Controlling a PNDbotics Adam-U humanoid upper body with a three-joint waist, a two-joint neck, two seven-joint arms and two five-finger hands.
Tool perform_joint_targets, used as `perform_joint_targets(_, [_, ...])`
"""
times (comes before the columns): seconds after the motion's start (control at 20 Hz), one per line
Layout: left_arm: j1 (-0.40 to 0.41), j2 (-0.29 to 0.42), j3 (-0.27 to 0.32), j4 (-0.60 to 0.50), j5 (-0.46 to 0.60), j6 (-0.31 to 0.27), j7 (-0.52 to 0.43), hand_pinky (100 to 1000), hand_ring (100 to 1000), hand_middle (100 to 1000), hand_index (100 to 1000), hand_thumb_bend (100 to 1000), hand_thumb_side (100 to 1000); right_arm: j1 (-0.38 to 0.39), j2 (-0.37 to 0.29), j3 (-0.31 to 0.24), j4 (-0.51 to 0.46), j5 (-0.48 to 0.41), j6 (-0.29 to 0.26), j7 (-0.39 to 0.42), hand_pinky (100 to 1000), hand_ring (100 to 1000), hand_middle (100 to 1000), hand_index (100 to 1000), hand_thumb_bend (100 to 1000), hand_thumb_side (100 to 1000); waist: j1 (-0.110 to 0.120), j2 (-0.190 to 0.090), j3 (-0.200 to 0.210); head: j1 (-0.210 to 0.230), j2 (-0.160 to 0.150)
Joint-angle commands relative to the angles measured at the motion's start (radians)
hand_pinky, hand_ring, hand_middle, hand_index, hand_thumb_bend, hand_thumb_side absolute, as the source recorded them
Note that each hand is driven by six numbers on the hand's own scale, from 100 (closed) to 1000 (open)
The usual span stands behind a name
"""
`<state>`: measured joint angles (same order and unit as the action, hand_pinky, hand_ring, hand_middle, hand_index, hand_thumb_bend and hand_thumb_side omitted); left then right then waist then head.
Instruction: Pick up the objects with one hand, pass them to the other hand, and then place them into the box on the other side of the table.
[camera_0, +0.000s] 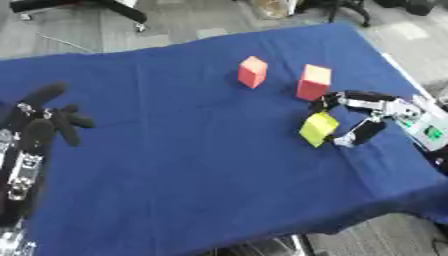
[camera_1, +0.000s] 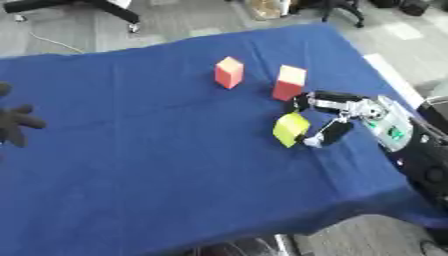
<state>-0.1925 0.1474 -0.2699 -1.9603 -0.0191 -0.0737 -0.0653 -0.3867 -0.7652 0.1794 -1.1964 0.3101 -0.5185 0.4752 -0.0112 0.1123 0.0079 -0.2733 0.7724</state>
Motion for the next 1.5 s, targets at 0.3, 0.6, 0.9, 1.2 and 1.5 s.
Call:
perform_joint_targets(0.3, [-0.009,-0.002,-0.001,-0.019,0.002,0.000,-0.001,924,588,340,866,407,767,-0.001,-0.049,-0.007,-0.082,-0.036,-0.010,-0.014,863,1000,852,436,100,108,-0.002,-0.008,-0.003,0.001,-0.002])
perform_joint_targets(0.6, [-0.006,0.001,-0.001,-0.015,-0.002,0.003,0.000,925,588,342,864,403,772,0.003,-0.071,-0.010,-0.222,-0.124,-0.004,-0.024,864,1000,856,425,100,100,-0.003,-0.011,-0.006,0.009,-0.002])
perform_joint_targets(0.9, [-0.003,0.003,-0.003,-0.003,-0.017,0.013,-0.008,927,589,343,867,383,796,-0.015,-0.083,-0.018,-0.413,-0.259,0.006,-0.047,862,1000,855,426,100,100,-0.006,-0.015,-0.010,0.011,-0.002])
perform_joint_targets(1.2, [0.002,0.000,-0.015,0.026,-0.024,0.030,-0.022,931,588,345,861,369,833,-0.069,-0.073,-0.019,-0.590,-0.368,0.037,-0.076,857,989,839,433,100,100,-0.008,-0.019,-0.008,0.012,-0.002])
perform_joint_targets(1.5, [-0.001,-0.014,-0.045,0.101,0.017,0.038,-0.033,935,588,352,854,372,874,-0.147,-0.026,0.008,-0.738,-0.431,0.080,-0.063,856,971,831,438,100,100,-0.012,-0.023,-0.004,0.012,-0.002])
